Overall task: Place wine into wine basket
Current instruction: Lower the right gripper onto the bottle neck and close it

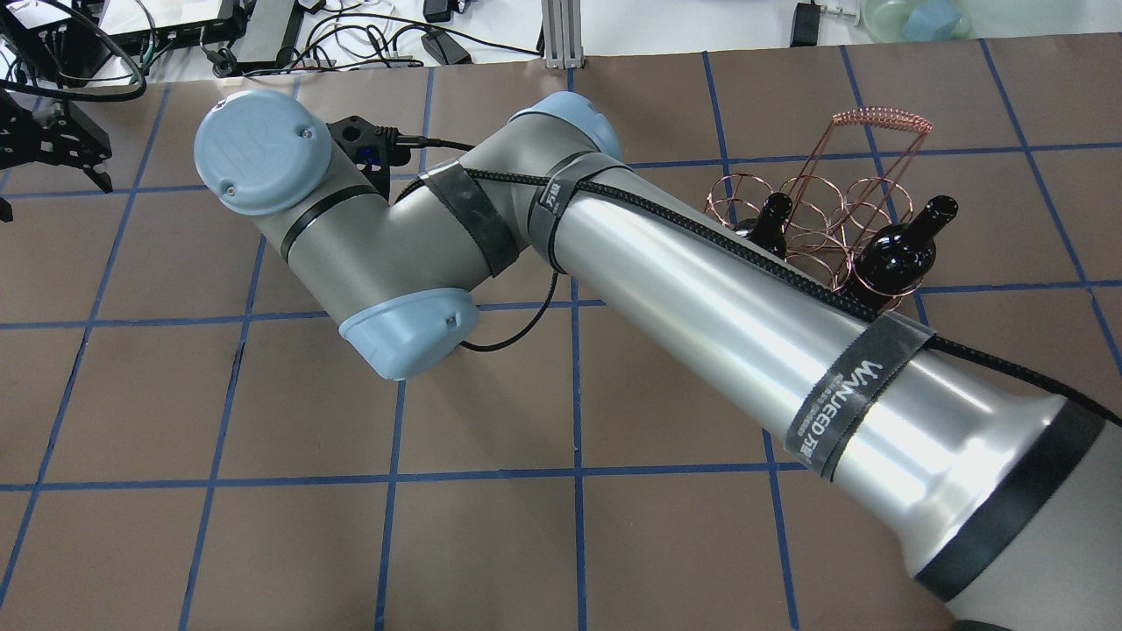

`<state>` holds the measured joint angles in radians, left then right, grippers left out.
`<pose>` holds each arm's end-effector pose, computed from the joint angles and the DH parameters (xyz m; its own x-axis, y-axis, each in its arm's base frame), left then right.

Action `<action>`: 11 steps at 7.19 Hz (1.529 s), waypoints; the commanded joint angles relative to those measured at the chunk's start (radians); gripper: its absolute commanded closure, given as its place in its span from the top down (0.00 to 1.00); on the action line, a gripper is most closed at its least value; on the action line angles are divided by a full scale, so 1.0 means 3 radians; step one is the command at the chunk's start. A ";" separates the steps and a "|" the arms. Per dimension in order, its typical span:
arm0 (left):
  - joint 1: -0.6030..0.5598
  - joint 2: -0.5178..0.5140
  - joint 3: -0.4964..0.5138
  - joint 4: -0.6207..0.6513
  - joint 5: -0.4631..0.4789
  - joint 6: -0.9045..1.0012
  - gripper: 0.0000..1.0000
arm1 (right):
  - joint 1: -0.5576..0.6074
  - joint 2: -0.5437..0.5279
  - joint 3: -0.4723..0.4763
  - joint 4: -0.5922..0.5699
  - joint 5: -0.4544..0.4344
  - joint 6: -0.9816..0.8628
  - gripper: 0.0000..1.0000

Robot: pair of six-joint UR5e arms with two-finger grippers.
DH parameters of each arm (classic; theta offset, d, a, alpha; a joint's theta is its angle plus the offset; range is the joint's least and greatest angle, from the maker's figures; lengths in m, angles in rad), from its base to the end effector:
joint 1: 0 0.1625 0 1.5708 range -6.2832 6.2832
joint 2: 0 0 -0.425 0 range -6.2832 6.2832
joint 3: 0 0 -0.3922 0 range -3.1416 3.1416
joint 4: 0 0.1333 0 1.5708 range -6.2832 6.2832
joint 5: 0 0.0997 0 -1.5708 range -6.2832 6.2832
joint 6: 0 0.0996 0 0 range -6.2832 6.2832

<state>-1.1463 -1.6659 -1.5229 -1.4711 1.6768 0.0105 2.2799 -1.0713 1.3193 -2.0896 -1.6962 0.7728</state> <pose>0.1093 -0.5398 0.4734 -0.9081 -0.4050 -0.1062 -0.4018 0.9143 -0.0513 0.5516 -0.4573 0.3708 -0.9927 0.0662 -0.1005 0.0917 0.9569 -0.2757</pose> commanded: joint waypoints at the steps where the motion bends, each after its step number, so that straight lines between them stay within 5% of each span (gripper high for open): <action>1: -0.0004 0.0000 0.0004 0.0005 -0.0001 -0.0004 1.00 | -0.0001 0.0002 0.0000 -0.0009 0.0004 0.0006 0.57; 8: -0.0014 -0.0005 0.0004 0.0010 0.0000 0.0001 1.00 | -0.0006 -0.0044 -0.0005 0.0001 0.0040 -0.0004 0.22; 11: -0.0029 -0.0005 0.0004 0.0005 -0.0006 -0.0020 1.00 | -0.0128 -0.0339 0.0010 0.0169 0.0085 -0.0096 0.15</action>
<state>-1.1531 -1.6674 -1.5217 -1.4693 1.6763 0.0071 2.2621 -1.1298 1.3187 -2.0704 -1.6794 0.7505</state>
